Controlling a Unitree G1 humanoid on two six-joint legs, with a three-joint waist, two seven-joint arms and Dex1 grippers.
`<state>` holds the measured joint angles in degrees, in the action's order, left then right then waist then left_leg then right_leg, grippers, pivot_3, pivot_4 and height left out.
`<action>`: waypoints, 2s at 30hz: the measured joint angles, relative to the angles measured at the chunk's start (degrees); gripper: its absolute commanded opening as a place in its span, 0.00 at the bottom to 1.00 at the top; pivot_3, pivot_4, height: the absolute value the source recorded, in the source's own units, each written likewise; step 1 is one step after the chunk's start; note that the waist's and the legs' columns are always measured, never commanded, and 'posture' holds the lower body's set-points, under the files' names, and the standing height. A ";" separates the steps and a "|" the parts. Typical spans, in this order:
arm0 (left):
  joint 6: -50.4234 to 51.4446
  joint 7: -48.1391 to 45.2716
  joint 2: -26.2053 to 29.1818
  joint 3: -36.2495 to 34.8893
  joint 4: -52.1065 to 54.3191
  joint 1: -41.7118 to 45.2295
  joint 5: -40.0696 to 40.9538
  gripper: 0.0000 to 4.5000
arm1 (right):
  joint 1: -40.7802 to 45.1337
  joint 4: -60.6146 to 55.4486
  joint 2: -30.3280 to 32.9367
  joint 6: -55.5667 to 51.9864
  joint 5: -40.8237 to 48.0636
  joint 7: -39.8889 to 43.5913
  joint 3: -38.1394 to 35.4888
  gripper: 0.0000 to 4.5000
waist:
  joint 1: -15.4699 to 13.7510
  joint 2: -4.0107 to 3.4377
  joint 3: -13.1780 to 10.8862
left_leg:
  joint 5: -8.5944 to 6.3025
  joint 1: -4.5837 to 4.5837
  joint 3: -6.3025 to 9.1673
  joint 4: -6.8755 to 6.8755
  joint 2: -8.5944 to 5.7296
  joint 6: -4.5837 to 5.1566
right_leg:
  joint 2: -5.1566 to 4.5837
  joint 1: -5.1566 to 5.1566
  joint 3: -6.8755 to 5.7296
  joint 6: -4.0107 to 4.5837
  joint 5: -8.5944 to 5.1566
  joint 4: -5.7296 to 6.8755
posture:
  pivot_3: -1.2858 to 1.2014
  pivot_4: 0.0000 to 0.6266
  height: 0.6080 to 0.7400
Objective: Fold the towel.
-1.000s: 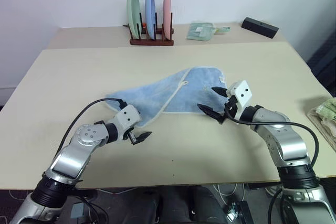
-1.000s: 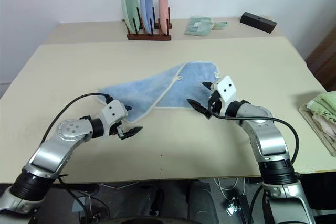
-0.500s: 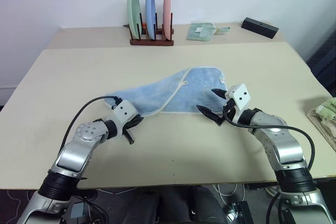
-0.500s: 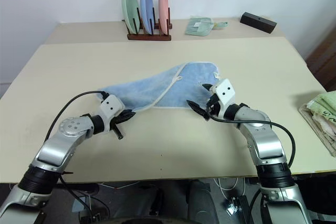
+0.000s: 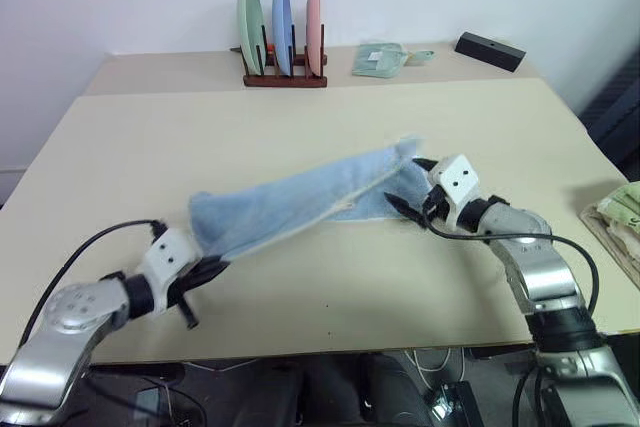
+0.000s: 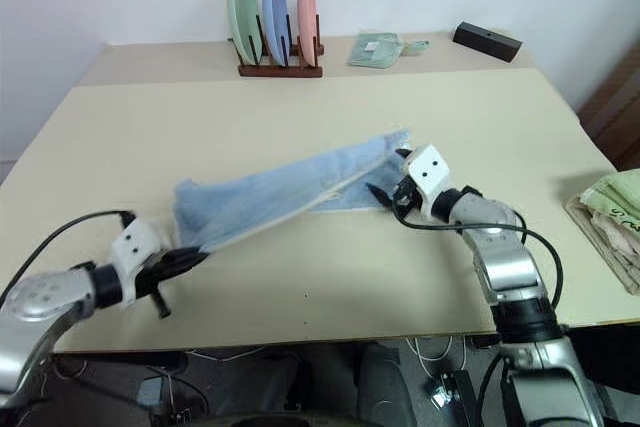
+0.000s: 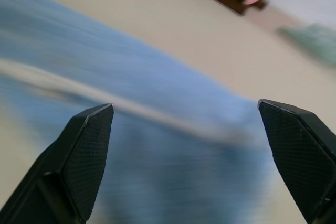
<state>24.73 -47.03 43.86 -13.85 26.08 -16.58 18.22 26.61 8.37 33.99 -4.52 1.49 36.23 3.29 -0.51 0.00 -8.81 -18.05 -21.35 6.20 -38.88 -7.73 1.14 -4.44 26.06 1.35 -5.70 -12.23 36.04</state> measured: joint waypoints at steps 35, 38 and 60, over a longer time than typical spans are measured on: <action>-6.82 8.34 -7.06 -1.51 -6.76 0.45 -2.60 0.00 | 27.08 50.29 2.70 43.39 -39.00 -25.07 23.07 0.02 | 1.25 0.00 -0.02 | 0.01 0.00 0.06 0.05 0.00 -0.03 | 0.03 0.00 -0.03 0.02 0.00 -0.04 | 0.52 0.24 0.98; -6.71 10.58 -8.50 -3.57 -7.56 4.06 -1.69 0.00 | 26.91 47.88 4.63 43.76 -37.25 -24.37 21.41 0.02 | 0.90 -0.01 -0.02 | 0.02 -0.01 0.09 0.01 -0.01 -0.04 | 0.02 -0.03 -0.07 0.02 0.00 -0.04 | 0.52 0.24 0.98; -6.28 12.02 -0.05 -3.68 -26.26 37.65 -1.44 0.00 | 28.37 30.33 12.45 37.16 -21.39 -7.82 11.27 0.02 | 4.27 0.25 -0.27 | 0.14 -0.14 0.30 0.71 -0.23 -0.19 | -0.12 0.75 -0.27 0.18 0.14 0.00 | 0.52 0.24 0.98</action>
<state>18.45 -35.01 43.81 -17.53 -0.18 21.07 16.78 54.99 38.70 46.44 32.64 -19.90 28.41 14.56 3.76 0.25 -9.09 -17.91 -21.49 6.49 -38.17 -7.96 0.95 -4.56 26.81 1.09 -5.51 -12.09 36.03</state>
